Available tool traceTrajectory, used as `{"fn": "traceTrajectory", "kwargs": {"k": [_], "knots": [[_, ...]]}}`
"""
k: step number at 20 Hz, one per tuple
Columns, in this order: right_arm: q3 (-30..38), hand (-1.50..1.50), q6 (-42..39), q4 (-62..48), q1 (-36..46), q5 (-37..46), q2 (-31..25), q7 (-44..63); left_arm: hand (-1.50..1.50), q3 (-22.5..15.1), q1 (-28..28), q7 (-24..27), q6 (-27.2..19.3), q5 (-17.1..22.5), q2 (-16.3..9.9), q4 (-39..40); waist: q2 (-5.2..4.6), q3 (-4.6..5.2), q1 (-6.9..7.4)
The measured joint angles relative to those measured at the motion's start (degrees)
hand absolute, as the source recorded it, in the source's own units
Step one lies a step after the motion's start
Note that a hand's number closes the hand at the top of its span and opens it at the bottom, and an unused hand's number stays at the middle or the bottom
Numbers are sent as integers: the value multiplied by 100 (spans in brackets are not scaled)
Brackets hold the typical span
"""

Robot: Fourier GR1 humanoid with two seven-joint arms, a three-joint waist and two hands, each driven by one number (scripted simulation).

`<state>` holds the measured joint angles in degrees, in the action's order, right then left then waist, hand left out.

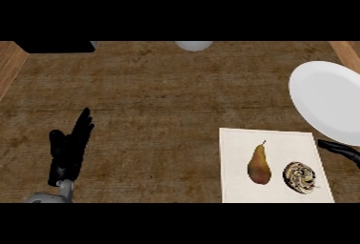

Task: Pick the cupcake from the placemat and place it in the plate

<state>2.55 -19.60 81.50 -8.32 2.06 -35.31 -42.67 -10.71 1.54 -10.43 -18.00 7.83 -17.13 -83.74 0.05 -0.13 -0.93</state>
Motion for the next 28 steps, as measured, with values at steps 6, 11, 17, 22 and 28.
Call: {"fn": "traceTrajectory", "kwargs": {"k": [6, 11, 17, 22, 28], "knots": [[26, -150, 392, 223, 78, 1031, -598, 216, 0, -9, 66, -36, 32, -75, 44, 44, -1, 13, 59], [-240, -150, 188, 646, 69, 1682, -991, 926, 0, -2, -30, 49, 111, -99, 76, 58, 1, 21, 88], [-682, -150, -387, 1014, 207, 2214, -1070, 1823, 0, 63, 7, -10, 133, -184, 124, 59, -2, 18, 100], [-795, -150, -823, 1037, 499, 2549, -829, 2298, 0, 107, 12, -146, 188, -297, 239, -50, -3, 15, 104], [-740, -150, -943, 819, 473, 3098, -539, 2083, 0, 260, 60, -221, 307, -470, 387, -36, -3, 13, 92]]}}
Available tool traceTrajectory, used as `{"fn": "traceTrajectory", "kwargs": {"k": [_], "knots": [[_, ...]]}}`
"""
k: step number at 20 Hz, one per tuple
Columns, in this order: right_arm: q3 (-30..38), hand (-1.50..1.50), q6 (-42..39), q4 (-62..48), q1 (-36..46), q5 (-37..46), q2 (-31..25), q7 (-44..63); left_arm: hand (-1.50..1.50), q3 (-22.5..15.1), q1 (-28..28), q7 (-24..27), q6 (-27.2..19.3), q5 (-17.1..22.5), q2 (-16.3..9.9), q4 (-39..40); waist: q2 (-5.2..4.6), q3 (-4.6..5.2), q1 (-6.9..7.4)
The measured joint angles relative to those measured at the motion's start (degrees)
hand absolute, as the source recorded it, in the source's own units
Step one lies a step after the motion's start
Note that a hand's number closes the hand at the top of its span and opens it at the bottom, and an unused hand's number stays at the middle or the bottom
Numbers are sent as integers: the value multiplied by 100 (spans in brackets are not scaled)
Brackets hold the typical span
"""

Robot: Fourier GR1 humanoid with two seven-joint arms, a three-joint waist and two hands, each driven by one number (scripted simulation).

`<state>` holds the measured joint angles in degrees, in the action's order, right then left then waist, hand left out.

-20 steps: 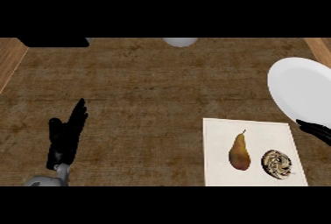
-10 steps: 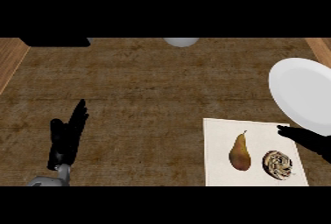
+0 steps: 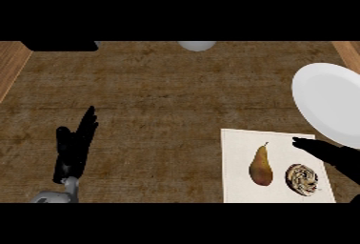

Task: Pick the cupcake from the placemat and place it in the plate

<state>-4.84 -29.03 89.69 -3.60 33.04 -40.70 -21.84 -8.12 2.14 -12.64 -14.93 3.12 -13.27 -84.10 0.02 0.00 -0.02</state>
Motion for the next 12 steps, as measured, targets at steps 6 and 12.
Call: {"fn": "traceTrajectory", "kwargs": {"k": [6, 12], "knots": [[-48, -150, -21, -108, 21, 506, 368, -87, 0, 127, -47, 12, 136, -139, 122, -17, 0, -1, 0], [16, -150, -38, -523, 220, 890, 705, -267, 0, 248, 56, -103, 202, -308, 264, -37, -2, -1, 4]]}}
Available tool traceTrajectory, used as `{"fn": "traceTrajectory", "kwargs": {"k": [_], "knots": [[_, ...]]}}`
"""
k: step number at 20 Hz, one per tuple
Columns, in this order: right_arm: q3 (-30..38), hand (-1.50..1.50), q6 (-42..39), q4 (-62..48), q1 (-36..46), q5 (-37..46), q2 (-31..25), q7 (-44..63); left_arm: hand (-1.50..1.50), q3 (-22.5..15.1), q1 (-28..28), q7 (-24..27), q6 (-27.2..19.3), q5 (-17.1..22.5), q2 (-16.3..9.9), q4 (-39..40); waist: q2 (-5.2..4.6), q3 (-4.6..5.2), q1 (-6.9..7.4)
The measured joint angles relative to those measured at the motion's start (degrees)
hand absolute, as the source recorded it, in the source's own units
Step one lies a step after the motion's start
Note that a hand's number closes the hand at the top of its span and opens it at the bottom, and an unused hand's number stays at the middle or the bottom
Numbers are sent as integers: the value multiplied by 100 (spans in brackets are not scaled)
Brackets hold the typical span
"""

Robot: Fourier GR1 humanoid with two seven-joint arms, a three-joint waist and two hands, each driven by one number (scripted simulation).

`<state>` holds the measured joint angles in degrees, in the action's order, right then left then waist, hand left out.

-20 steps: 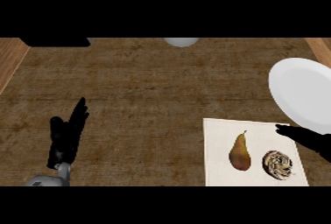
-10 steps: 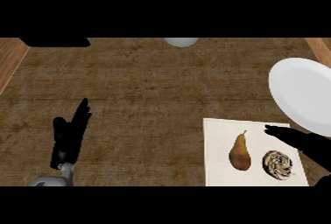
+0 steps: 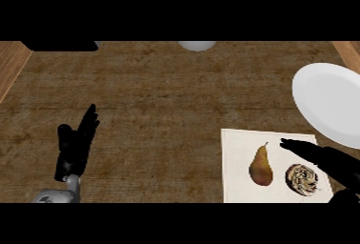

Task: Pick the cupcake from the placemat and place it in the plate

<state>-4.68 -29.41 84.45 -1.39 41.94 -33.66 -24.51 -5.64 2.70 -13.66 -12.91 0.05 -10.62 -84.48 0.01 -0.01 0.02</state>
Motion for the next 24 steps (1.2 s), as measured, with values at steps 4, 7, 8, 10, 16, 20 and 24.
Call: {"fn": "traceTrajectory", "kwargs": {"k": [4, 7, 8, 10, 16, 20, 24], "knots": [[5, -150, 85, -255, 82, 310, 206, -117, 0, 144, 19, 177, 115, -55, 77, 196, -1, 0, -2], [41, 150, 127, -463, 146, 524, 302, -254, 0, 212, -40, 88, 206, -104, 89, 69, 1, 2, 2], [22, 150, 199, -520, 182, 614, 322, -306, 0, 174, -73, 61, 160, -174, 133, 5, 1, 1, 3], [71, 150, 351, -614, 203, 705, 233, -607, 0, 232, -55, 75, 216, -160, 132, 27, 2, 2, 4], [170, 150, 571, -432, 194, 902, 398, -737, 0, 263, -36, -81, 222, -263, 235, -88, 3, 1, -3], [409, 150, 971, -449, 226, 967, 518, -750, 0, 293, -114, 23, 292, -280, 245, -59, 3, 0, -5], [817, 150, 1455, -480, 426, 932, 683, -525, 0, 308, -177, 5, 308, -280, 244, -159, 4, 0, 1]]}}
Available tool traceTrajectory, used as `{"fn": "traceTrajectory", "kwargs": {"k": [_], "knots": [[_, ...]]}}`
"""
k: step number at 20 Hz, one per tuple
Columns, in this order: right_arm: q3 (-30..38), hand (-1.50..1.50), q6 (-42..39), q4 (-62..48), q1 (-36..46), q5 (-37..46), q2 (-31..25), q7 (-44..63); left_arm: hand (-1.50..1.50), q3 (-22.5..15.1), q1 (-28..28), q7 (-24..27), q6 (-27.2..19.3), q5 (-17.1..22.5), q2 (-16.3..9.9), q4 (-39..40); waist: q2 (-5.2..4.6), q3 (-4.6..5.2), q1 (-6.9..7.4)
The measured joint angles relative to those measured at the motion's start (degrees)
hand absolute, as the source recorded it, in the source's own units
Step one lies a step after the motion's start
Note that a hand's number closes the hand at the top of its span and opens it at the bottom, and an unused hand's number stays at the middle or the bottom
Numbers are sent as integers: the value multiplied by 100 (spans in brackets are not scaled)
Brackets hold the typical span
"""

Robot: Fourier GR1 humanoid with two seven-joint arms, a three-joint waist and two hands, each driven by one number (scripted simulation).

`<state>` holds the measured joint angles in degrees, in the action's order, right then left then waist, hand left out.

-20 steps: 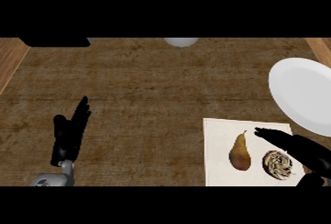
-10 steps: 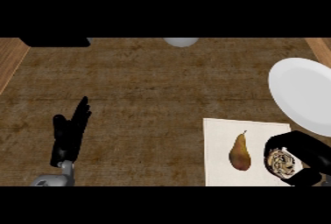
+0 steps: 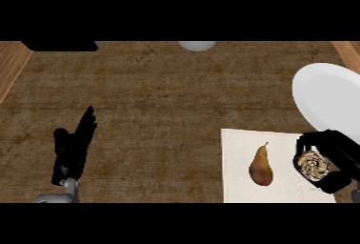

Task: Pick the cupcake from the placemat and place it in the plate

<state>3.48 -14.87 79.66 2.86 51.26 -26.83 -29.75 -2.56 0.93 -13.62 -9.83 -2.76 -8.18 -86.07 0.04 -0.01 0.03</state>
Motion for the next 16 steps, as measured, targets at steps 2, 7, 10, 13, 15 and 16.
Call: {"fn": "traceTrajectory", "kwargs": {"k": [2, 7, 10, 13, 15, 16], "knots": [[141, 150, 101, -55, 218, 2, 121, 261, 0, 42, 44, 61, 14, -5, 1, 134, -4, 1, 3], [392, 150, 410, -435, 1026, 93, 438, 925, 0, 14, 82, 73, 22, -50, 62, 182, -11, -1, 35], [621, 150, 381, -220, 1271, -96, 476, 1145, 0, -39, 0, 140, -29, -120, 142, 181, -4, 1, 17], [981, 150, 569, 128, 1424, -316, 548, 1407, 0, 44, 89, -2, 0, -73, 79, 123, 7, 1, -14], [1211, 150, 723, 333, 1480, -397, 562, 1603, 0, 48, 35, 27, 40, -57, 68, 106, 10, 2, -21], [1300, 150, 850, 346, 1492, -400, 580, 1657, 0, 68, 98, 68, 41, -70, 68, 194, 7, 3, -23]]}}
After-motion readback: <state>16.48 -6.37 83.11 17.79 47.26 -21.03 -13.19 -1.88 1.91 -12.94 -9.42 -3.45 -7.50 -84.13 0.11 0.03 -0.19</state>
